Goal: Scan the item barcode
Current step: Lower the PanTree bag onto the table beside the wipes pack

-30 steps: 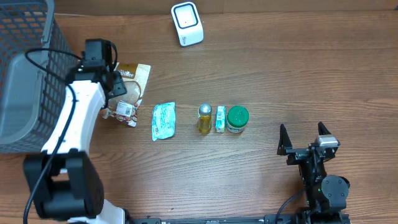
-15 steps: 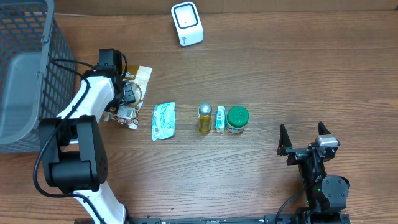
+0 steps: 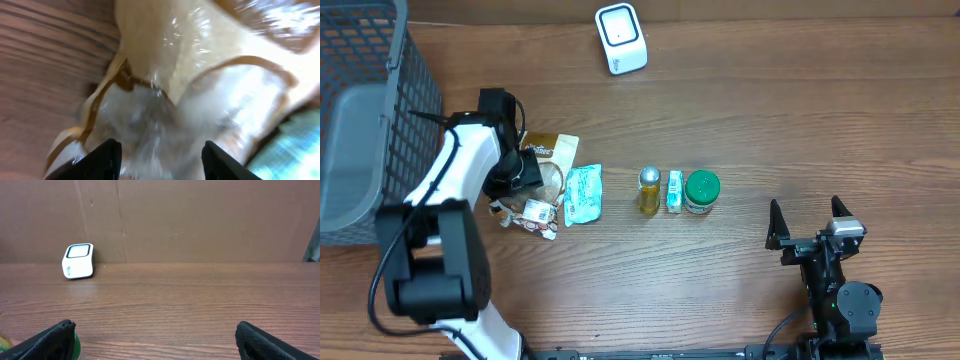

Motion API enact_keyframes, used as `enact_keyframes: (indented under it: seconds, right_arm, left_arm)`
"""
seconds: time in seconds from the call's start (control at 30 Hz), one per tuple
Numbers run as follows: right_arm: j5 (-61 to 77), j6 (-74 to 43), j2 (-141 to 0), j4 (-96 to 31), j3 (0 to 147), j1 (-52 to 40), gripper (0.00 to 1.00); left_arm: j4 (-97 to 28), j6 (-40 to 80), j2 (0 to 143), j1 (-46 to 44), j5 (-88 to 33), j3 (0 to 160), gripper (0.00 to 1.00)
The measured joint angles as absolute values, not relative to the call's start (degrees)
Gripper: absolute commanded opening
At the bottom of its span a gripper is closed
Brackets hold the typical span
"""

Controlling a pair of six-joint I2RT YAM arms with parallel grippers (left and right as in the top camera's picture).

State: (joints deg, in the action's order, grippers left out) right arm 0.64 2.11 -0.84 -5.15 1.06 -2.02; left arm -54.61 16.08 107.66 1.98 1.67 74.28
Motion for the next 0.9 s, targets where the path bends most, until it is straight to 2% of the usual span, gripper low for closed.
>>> enact_keyframes:
  seconds: [0.2, 0.3, 0.4, 0.5, 0.53, 0.57, 0.9]
  right_arm:
    - [0.6, 2.1, -0.8, -5.1, 1.1, -2.0, 1.00]
    - [0.7, 2.1, -0.8, -5.2, 1.1, -2.0, 1.00]
    - [0.6, 2.1, -0.8, -5.2, 1.1, -2.0, 1.00]
    - [0.6, 2.1, -0.8, -5.1, 1.1, -2.0, 1.00]
    - [0.6, 2.1, -0.8, -5.1, 1.1, -2.0, 1.00]
    - [0.6, 2.1, -0.8, -5.1, 1.1, -2.0, 1.00]
    - [0.6, 2.1, -0.8, -5.1, 1.1, -2.0, 1.00]
  left_arm:
    - [-54.7, 16.0, 93.4, 2.0, 1.0, 74.3, 0.56]
    - [-55.6, 15.9, 84.6, 2.0, 1.1, 74.4, 0.50]
    - [-57.6, 15.9, 78.5, 2.0, 1.1, 74.6, 0.51]
    - [-59.7, 15.9, 74.6, 2.0, 1.2, 74.6, 0.60]
    - [-60.2, 16.0, 73.9, 2.0, 1.3, 74.6, 0.78]
    - [-60.9, 15.9, 73.3, 2.0, 1.3, 74.6, 1.00]
    - [-62.8, 15.5, 73.0, 2.0, 1.5, 74.6, 0.99]
